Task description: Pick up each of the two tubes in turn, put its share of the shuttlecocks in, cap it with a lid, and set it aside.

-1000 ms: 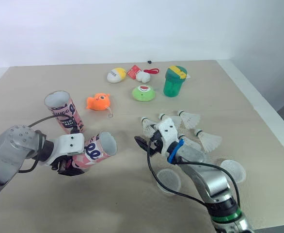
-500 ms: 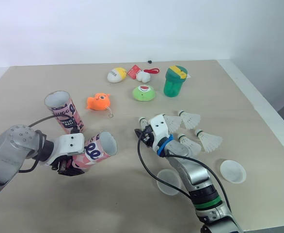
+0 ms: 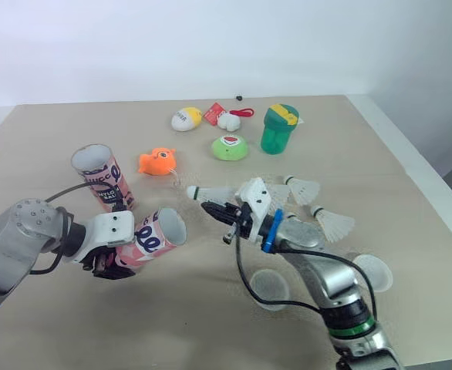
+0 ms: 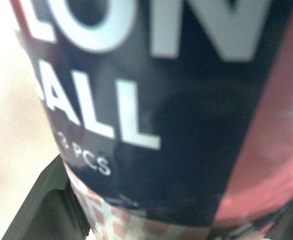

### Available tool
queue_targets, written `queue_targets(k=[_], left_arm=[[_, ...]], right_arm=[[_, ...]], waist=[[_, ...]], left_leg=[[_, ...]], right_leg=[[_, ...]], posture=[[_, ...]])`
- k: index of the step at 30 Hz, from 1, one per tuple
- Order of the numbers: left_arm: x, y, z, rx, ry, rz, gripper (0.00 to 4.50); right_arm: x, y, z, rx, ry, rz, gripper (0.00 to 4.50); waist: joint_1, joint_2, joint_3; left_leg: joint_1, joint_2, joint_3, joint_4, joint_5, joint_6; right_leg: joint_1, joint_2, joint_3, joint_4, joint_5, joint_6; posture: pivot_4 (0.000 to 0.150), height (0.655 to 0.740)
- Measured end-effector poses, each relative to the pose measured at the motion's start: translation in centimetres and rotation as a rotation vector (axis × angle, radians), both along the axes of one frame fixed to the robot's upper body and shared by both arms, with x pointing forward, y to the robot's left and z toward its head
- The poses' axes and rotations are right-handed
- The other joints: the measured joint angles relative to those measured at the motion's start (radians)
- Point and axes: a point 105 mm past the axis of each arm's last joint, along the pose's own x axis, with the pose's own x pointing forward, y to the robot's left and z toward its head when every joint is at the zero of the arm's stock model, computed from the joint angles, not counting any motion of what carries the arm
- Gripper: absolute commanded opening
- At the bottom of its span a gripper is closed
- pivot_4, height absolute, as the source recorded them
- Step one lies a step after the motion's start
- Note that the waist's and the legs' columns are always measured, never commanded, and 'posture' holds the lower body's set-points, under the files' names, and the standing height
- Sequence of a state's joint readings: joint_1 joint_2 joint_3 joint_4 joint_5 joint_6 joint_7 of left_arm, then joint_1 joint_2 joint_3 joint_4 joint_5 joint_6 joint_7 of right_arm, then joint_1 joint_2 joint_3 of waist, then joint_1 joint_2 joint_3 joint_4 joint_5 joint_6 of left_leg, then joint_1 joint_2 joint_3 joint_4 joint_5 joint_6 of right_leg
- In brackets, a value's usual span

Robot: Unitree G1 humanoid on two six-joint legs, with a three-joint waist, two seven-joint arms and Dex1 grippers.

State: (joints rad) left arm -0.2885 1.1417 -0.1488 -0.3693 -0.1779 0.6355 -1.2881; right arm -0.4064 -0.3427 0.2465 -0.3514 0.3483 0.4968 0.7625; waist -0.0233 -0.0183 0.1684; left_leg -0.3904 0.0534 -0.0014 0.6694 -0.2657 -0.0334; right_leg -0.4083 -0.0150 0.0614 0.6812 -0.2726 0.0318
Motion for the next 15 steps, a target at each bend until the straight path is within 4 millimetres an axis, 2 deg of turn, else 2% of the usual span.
queue_targets(k=[3, 5, 12, 13, 15], left_arm=[[0.0, 0.1, 0.0, 0.001, -0.001, 0.004, 3.52], [0.1, 0.1, 0.0, 0.002, -0.003, 0.006, 3.52], [0.1, 0.0, 0.0, 0.001, -0.008, 0.005, 3.52], [0.1, 0.0, 0.0, 0.001, -0.008, 0.005, 3.52], [0.1, 0.0, 0.0, 0.0, -0.008, 0.003, 3.52]], right_arm=[[-1.6, -0.4, 1.5, -0.061, -0.025, 0.143, 0.02], [-1.8, -0.2, 1.5, -0.103, -0.037, 0.185, 0.02], [-2.2, 2.8, 1.1, -0.187, -0.081, 0.293, 0.02], [-2.1, 3.2, 1.4, -0.177, -0.085, 0.298, 0.71], [-2.3, 3.7, 1.8, -0.151, -0.087, 0.311, 1.44]], waist=[[0.0, 0.0, 0.0], [0.0, 0.0, 0.0], [0.001, 0.0, 0.0], [0.001, 0.0, 0.0], [0.001, 0.0, 0.0]], left_leg=[[0.001, 0.0, 0.0, 0.0, 0.0, 0.0], [0.001, 0.0, -0.001, 0.0, 0.0, 0.0], [0.0, 0.0, -0.001, 0.0, 0.0, 0.0], [0.0, 0.0, -0.001, 0.0, 0.0, 0.0], [0.0, 0.0, -0.001, 0.0, 0.0, 0.0]], right_leg=[[0.0, 0.001, 0.0, 0.0, 0.0, 0.001], [0.0, 0.001, 0.0, 0.0, 0.0, 0.001], [0.0, 0.001, 0.0, 0.0, 0.0, 0.0], [0.0, 0.001, 0.0, 0.0, 0.0, 0.0], [0.0, 0.001, 0.0, 0.0, 0.0, -0.001]], posture=[[0.15, 0.74], [0.15, 0.74], [0.15, 0.74], [0.15, 0.74], [0.15, 0.74]])
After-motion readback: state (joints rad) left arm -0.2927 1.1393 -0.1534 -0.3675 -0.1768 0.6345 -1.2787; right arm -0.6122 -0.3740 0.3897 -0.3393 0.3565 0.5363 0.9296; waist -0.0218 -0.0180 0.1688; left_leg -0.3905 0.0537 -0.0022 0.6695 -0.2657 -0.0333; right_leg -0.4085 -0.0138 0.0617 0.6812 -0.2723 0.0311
